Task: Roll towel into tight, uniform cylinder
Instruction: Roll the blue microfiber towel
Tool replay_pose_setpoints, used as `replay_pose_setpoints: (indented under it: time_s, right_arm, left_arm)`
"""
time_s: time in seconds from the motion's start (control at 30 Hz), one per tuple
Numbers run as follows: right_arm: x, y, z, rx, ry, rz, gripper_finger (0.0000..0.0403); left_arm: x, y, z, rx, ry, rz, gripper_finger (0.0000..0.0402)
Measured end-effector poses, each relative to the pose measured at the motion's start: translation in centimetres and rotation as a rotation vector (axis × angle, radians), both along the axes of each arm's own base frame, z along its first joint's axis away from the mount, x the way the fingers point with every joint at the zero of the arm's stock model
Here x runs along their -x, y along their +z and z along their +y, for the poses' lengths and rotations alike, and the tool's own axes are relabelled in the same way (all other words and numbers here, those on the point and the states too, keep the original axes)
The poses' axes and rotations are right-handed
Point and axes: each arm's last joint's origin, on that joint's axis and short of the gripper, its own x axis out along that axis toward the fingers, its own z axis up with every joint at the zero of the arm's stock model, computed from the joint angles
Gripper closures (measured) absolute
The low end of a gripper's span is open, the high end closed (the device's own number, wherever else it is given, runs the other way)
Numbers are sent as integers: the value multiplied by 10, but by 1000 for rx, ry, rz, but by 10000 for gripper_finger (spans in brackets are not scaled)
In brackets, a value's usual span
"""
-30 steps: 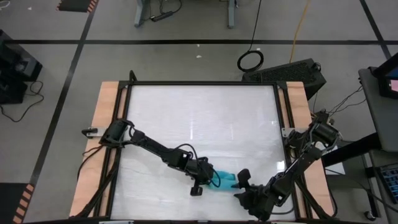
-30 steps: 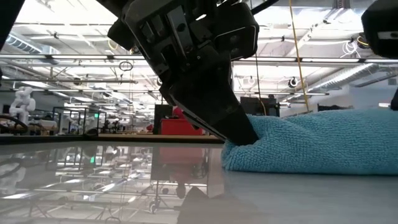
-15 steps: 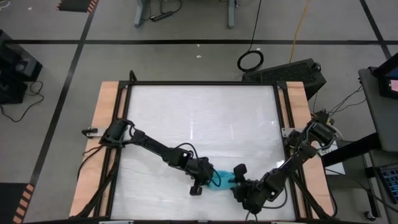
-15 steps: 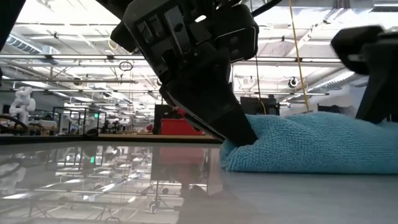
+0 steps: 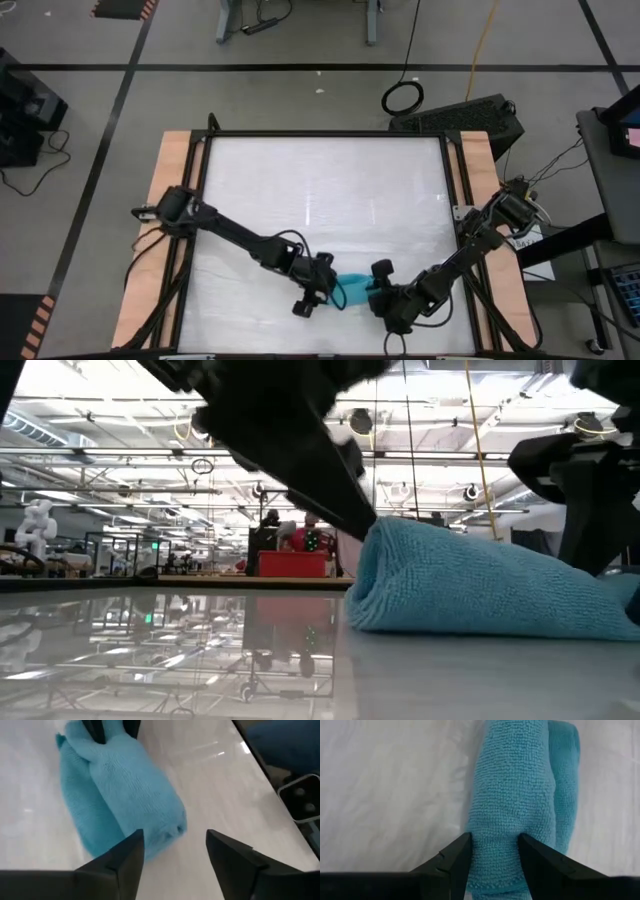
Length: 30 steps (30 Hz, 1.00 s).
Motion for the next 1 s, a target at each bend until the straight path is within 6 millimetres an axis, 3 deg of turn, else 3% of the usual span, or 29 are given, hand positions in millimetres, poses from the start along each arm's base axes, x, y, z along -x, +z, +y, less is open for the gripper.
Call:
replay_pose_setpoints:
  time_s: [0.13,0.3,0.5,0.77,1.0]
  right_arm:
    - [-4,0,-4,-23,-35,6,245]
    - [-10,0,-12,-66,-86,26,245]
    - [-18,0,-22,-160,-135,78,245]
    - [-24,1,-24,-226,-143,76,245]
    - [-24,1,-24,-248,-166,73,245]
  left_arm:
    - [10,18,-7,-82,-32,-54,177]
    - [23,24,-37,-246,-146,-179,176]
    - [24,4,-58,-471,-165,-272,175]
    - [16,-27,-57,-644,-135,-264,175]
    - [14,-34,-56,-776,-141,-291,175]
